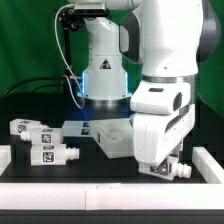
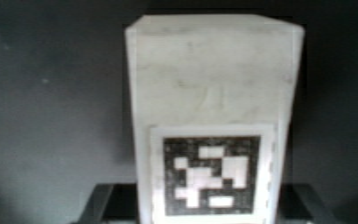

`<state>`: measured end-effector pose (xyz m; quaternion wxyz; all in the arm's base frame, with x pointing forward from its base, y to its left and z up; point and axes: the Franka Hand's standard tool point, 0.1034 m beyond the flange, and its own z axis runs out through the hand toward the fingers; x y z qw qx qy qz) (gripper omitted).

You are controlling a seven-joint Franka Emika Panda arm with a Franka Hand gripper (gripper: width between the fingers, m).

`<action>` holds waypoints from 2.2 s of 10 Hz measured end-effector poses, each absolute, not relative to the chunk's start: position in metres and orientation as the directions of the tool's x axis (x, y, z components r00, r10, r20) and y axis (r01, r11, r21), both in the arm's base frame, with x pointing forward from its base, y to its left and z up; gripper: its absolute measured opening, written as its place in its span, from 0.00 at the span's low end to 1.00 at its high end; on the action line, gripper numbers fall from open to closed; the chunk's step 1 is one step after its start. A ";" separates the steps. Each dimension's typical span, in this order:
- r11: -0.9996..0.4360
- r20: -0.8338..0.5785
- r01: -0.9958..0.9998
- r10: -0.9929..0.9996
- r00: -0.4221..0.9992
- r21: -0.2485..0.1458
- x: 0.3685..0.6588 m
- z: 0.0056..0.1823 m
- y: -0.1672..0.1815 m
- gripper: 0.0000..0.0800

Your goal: Assemble one leg

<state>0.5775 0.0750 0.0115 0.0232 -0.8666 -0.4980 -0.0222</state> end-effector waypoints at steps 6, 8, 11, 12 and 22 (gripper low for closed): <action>-0.134 0.032 0.991 0.991 0.133 0.017 0.573 0.016 -0.058 0.36; -0.113 0.034 0.993 0.993 0.113 0.025 0.582 0.011 -0.085 0.36; -0.092 0.031 0.995 0.995 0.091 0.030 0.595 0.012 -0.108 0.36; -0.093 0.032 0.995 0.995 0.092 0.030 0.595 0.012 -0.109 0.36; -0.598 0.049 0.800 0.802 0.596 0.060 0.552 0.080 -0.047 0.81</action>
Offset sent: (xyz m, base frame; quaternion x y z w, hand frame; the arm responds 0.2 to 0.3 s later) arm -0.0078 -0.0731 0.0046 -0.0153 0.0008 -0.1372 0.9904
